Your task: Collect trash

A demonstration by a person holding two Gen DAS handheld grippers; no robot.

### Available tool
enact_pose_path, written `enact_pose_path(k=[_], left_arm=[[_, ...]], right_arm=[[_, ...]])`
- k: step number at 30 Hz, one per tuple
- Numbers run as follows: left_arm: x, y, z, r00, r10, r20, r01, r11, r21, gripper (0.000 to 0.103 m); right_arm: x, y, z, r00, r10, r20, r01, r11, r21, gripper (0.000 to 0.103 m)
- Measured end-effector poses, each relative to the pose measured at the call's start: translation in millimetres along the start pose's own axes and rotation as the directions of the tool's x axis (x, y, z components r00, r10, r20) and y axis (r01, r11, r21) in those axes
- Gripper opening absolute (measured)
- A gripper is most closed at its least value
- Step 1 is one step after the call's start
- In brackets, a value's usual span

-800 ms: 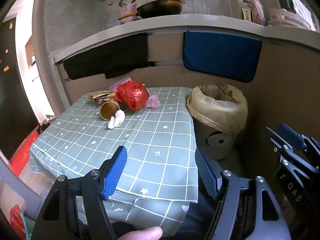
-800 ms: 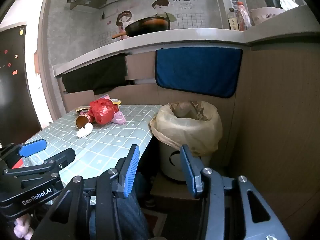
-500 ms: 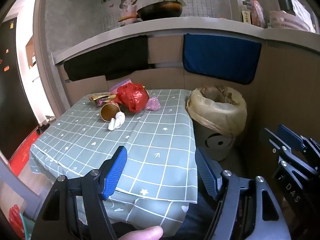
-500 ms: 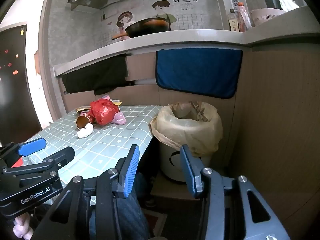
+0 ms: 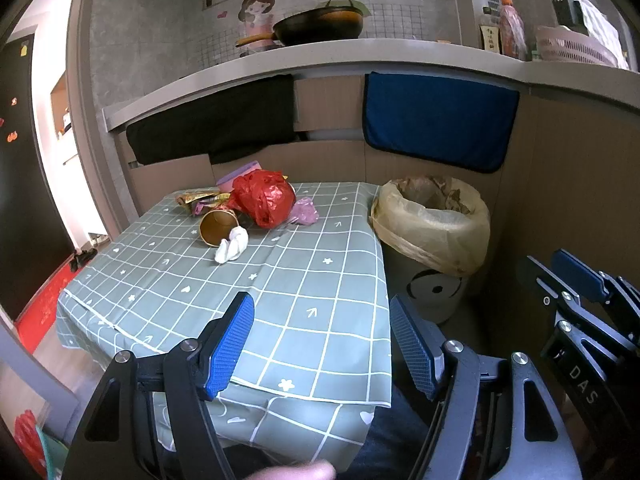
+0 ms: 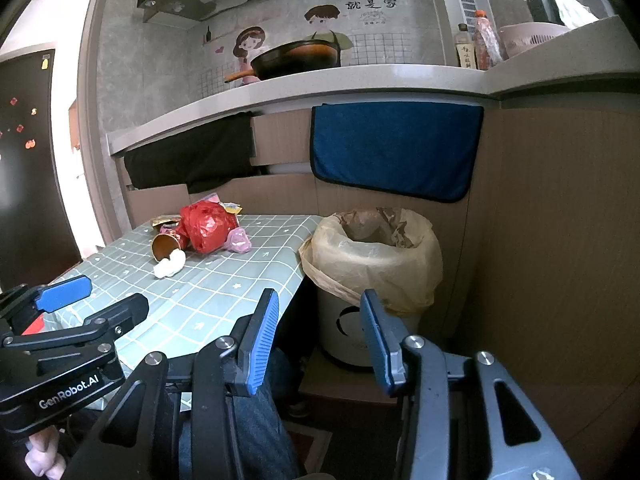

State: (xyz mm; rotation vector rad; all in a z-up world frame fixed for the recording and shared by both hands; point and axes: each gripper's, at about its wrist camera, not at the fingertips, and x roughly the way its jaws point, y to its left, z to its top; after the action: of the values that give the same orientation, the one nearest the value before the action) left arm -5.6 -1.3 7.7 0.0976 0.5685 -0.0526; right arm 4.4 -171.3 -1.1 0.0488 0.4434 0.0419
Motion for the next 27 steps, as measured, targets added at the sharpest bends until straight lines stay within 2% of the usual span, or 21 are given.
enact_pose_path(k=[27], left_arm=[[-0.7,-0.2,-0.7,1.0,-0.003,0.004,0.003,1.0,-0.007,0.071]], right_arm=[[-2.1,-0.5,-0.4,1.0,0.003,0.004,-0.003,1.0,0.002,0.041]])
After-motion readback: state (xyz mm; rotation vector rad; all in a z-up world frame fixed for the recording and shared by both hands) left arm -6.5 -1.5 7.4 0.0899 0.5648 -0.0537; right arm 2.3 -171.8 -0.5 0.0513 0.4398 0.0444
